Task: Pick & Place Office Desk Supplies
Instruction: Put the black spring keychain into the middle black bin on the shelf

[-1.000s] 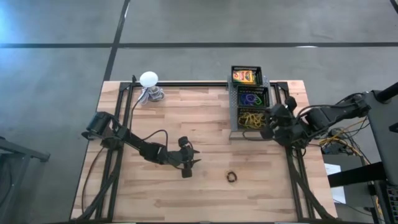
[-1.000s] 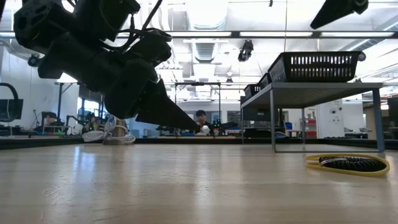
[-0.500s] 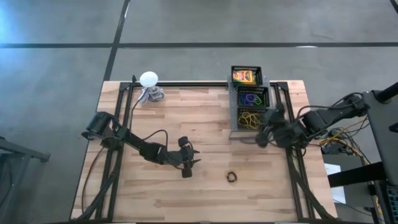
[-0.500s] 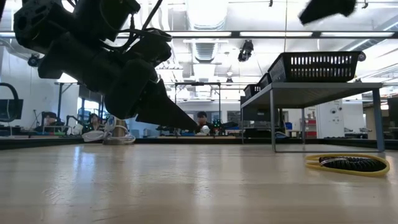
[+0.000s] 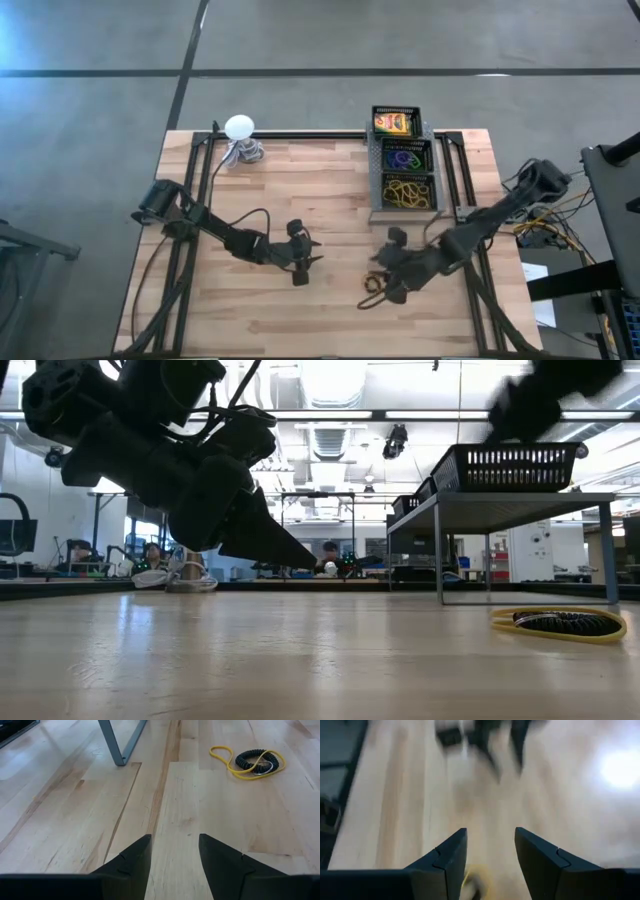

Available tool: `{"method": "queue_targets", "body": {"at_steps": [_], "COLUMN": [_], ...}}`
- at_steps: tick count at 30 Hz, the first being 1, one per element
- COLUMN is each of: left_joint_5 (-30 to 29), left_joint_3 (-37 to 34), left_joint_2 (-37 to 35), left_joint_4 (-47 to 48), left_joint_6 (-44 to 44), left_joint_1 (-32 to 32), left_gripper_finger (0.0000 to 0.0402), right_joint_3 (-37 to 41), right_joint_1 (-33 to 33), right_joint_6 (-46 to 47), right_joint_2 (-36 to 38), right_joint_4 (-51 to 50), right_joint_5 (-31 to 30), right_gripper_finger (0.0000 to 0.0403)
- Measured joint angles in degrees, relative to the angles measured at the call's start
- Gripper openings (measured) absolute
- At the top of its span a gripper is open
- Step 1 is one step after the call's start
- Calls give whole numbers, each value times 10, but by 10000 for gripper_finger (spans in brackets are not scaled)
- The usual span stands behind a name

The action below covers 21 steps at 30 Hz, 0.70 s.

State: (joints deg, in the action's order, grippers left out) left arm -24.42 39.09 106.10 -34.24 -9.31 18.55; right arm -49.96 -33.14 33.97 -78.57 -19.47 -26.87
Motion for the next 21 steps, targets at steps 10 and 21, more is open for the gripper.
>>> {"method": "queue_targets", "body": {"at_steps": [10,21], "left_joint_5": [0,0], "left_joint_3": [0,0], "left_joint_2": [0,0], "left_joint_4": [-2,-2], "left_joint_6": [0,0], "left_joint_1": [0,0], "left_gripper_finger": [168,168], "right_joint_3": [3,-41], "right_joint_1": [0,0], "right_joint_6": [200,197], "right_joint_2": [-154,-209], "right_joint_4": [-27,-100], "right_joint_5": [134,136], "right_gripper_finger": [161,102]}}
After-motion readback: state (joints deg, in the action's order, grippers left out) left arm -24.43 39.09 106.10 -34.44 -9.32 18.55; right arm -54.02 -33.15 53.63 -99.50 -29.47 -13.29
